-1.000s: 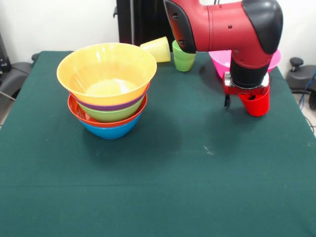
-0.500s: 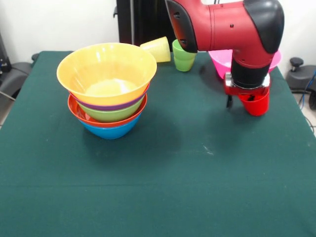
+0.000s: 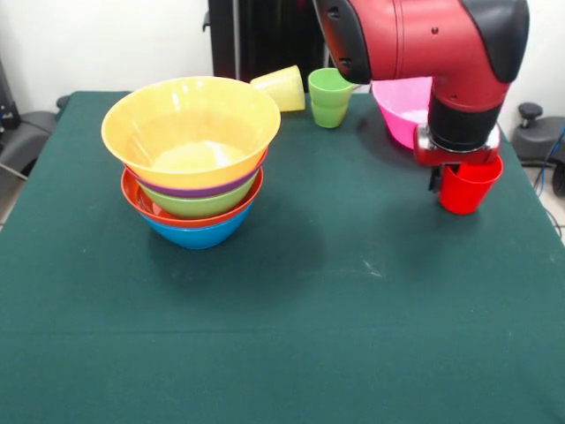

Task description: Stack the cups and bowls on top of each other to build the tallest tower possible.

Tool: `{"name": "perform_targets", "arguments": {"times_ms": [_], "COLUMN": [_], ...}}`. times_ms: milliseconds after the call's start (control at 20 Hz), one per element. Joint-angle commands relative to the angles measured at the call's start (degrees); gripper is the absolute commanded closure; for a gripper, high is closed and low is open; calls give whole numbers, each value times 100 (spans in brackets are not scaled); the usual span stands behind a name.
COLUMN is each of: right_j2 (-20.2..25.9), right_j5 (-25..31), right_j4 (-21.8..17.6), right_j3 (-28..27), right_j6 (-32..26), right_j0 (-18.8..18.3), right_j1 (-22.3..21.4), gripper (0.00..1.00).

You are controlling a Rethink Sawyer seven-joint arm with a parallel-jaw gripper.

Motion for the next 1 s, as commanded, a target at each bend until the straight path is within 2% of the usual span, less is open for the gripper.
{"name": "perform_targets", "arguments": {"times_ms": [50,250,400,700,1000], "right_j2": [156,156,224,409,489], "right_j5": [-252,-243,43,1448,2527], "right_j4": [-270,-285,-280,-93,-84], "right_j3": [-180,-227,-201,-477,-1092], "right_j6": [301,262,38,-426,-367], "right_j0": [-21,-73,-279,-812,-946], "right_j1": [519,458,153,-605,-1000], "gripper": [100,100,100,100,100]}}
